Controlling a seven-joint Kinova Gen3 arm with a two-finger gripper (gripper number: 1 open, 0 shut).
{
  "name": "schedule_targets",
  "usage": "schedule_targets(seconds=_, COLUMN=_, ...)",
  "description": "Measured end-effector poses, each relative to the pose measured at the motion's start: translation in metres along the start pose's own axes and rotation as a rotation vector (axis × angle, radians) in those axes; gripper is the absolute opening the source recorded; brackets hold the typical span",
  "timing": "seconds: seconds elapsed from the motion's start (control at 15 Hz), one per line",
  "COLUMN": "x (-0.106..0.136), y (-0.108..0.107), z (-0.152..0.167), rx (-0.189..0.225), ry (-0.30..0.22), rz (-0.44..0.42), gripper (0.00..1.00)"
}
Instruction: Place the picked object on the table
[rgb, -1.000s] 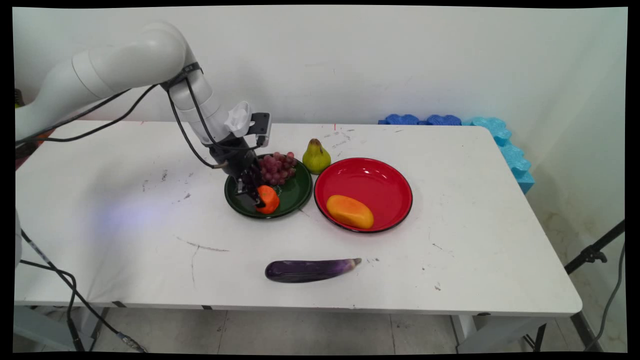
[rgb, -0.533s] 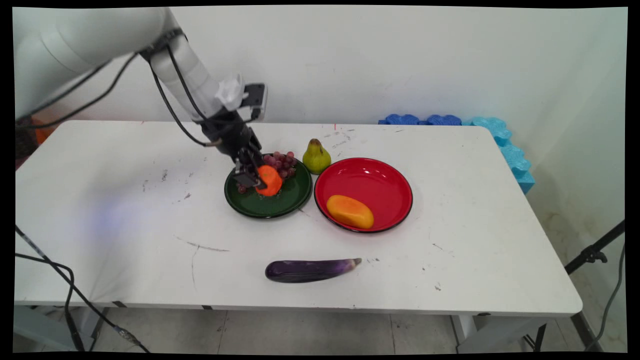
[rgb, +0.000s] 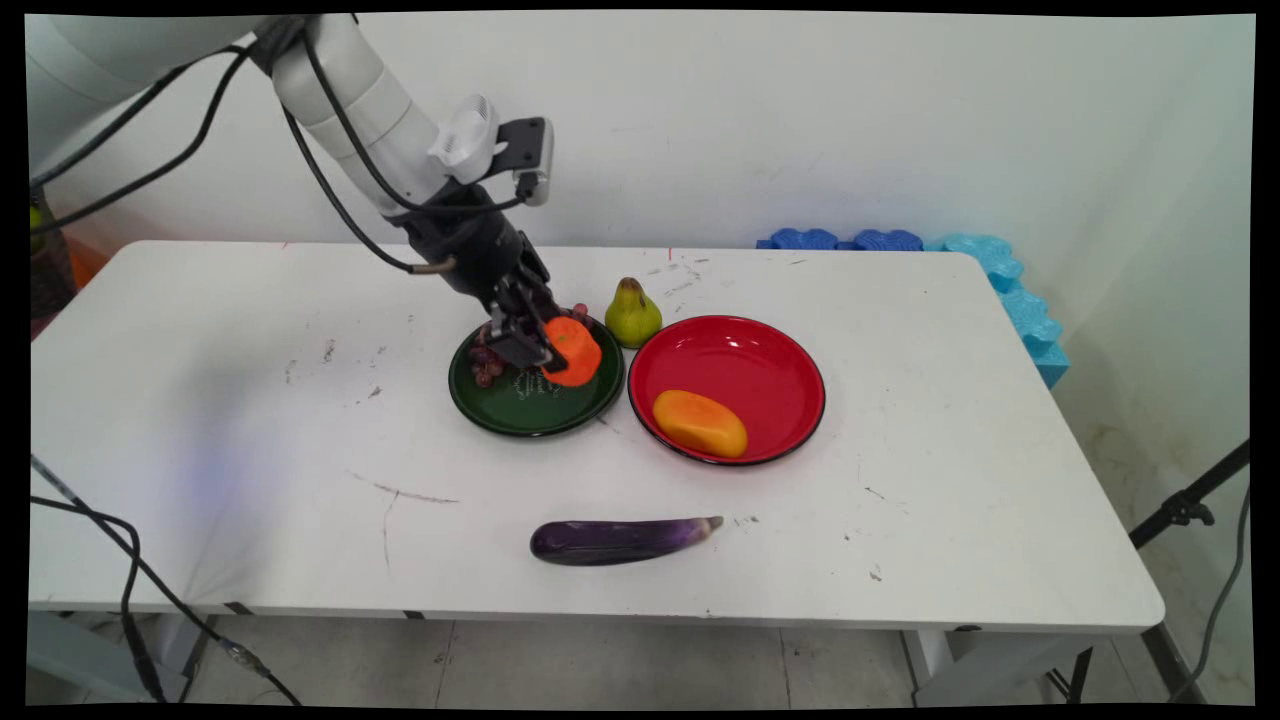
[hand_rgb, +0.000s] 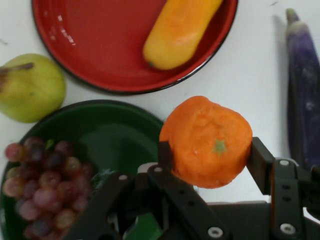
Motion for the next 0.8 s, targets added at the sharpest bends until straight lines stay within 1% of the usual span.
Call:
schedule_targets(seconds=0.2, x=0.003, y=0.021, z=0.017, rx=-0.013, ry=-0.006, rz=-0.009, gripper=0.00)
schedule_targets(seconds=0.4, x=0.002, y=0.036, z=0.041, rx=-0.017, ry=-0.011, rz=-0.010, gripper=0.00)
schedule_targets(seconds=0.8, x=0.001, y=0.050, z=0.083, rx=-0.017, ry=-0.004, rz=-0.024, gripper=0.00)
